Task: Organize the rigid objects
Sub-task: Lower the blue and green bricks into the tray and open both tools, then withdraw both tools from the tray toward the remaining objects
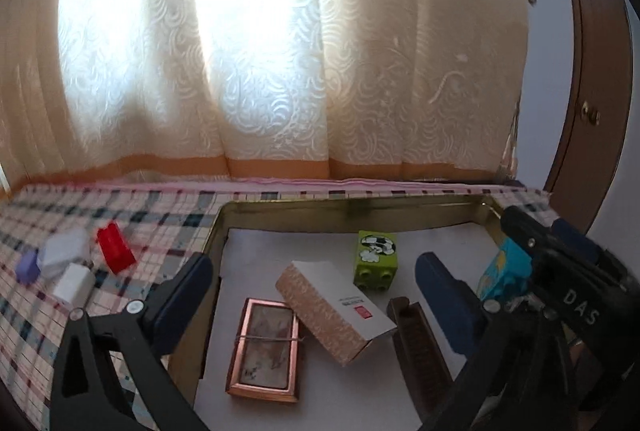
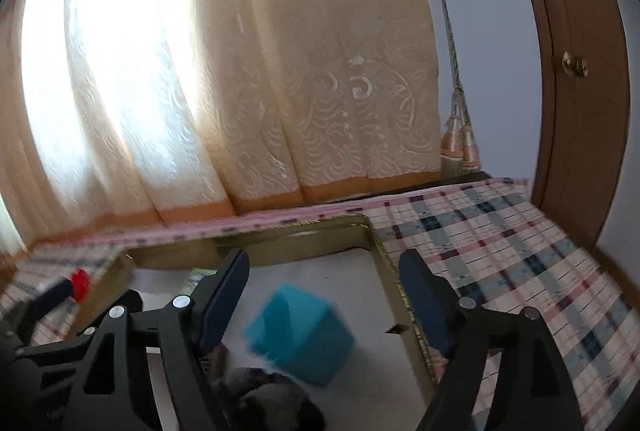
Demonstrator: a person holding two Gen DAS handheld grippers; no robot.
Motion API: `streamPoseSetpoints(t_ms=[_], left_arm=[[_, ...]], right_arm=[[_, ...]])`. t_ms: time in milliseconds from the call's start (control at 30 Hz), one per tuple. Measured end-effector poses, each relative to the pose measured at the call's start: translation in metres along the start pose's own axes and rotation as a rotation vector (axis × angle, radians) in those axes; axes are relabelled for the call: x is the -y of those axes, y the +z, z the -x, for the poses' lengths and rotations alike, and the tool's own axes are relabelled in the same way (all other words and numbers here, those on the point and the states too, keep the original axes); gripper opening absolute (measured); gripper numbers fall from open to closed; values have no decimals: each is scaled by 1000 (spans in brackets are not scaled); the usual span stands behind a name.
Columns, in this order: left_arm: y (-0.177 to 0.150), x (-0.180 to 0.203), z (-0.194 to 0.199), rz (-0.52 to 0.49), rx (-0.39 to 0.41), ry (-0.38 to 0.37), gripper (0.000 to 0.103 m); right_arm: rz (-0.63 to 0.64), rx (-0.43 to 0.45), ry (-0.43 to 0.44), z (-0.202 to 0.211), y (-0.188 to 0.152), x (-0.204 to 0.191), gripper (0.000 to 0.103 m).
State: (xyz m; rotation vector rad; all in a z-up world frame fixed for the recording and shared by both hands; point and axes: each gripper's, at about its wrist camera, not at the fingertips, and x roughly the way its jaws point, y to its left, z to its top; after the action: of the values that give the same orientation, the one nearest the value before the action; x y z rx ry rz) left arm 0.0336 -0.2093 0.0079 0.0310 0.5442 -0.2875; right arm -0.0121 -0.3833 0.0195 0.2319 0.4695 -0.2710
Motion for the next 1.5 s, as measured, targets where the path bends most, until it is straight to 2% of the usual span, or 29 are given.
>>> streamPoseSetpoints(t_ms=[233,300,500,700,933,1267,1500], left_arm=[[0,-2,10,-36,43,54,103],[0,-6,11,-27,44,56,103],[-1,-19,15,-14,53,91,103],[-6,-36,24,-26,94,161,103],[-12,-53,29,-27,116,209,103],[-16,-69,37,3,104,174,103],[-19,-83,39,25,80,162,103]], right_arm=[[34,47,-5,10,-1,-7,80],[31,83,0,16,0,-5,80],[22,275,-18,45,1,-3,80],[32,375,-40,63,0,-6,80],[22,401,-92,69,-2,-7,80],[-66,386,-136,77,-10,-5,80],[-86,372,-123,89,-22,-19,80]])
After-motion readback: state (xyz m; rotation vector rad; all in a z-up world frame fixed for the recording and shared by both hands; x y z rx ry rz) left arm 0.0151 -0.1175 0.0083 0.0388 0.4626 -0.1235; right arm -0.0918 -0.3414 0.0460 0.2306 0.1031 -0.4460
